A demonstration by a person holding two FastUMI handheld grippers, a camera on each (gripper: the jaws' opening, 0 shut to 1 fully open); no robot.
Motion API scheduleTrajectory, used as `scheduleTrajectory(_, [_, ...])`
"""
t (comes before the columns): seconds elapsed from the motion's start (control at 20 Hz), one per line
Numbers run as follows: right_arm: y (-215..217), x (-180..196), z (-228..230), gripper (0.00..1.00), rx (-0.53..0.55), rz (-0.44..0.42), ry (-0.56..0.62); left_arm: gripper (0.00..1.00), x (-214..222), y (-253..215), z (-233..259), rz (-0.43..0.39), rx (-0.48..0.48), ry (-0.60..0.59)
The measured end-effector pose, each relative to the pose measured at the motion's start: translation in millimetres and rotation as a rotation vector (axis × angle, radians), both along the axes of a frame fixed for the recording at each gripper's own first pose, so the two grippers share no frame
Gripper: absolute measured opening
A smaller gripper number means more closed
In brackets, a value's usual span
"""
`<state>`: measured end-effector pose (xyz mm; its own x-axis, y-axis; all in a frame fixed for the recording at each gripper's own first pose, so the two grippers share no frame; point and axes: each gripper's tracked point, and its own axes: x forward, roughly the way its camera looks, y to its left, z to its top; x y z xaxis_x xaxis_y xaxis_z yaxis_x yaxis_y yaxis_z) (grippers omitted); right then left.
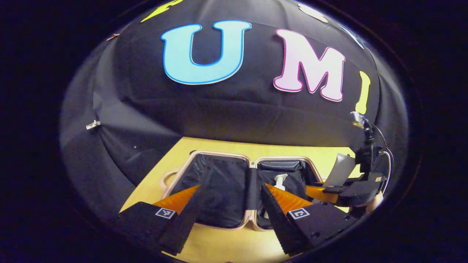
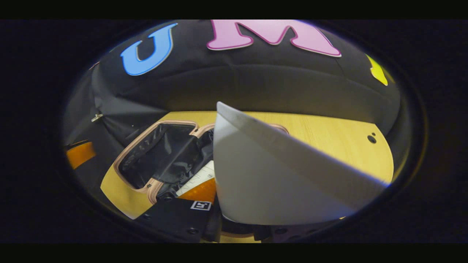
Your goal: First open the suitcase, pack the skin care products into it, and then close the suitcase.
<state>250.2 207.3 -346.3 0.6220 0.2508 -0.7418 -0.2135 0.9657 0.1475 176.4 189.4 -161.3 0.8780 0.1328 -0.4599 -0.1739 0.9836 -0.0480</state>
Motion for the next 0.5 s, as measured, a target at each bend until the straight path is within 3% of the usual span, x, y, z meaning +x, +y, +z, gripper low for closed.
scheduleTrajectory(0.2, [1, -8, -51, 0.29, -0.129, -0.04, 0.161, 0.96, -95, 21, 25, 0.095, -0.145, -0.033])
scheduleTrajectory(0.35, [0, -18, -76, 0.29, -0.146, -0.156, 0.286, 0.96, -135, 36, 10, 0.127, -0.149, 0.0])
scheduleTrajectory(0.5, [-3, -1, -73, 0.3, -0.173, -0.204, 0.243, 0.96, -160, 50, 6, 0.143, -0.16, 0.022])
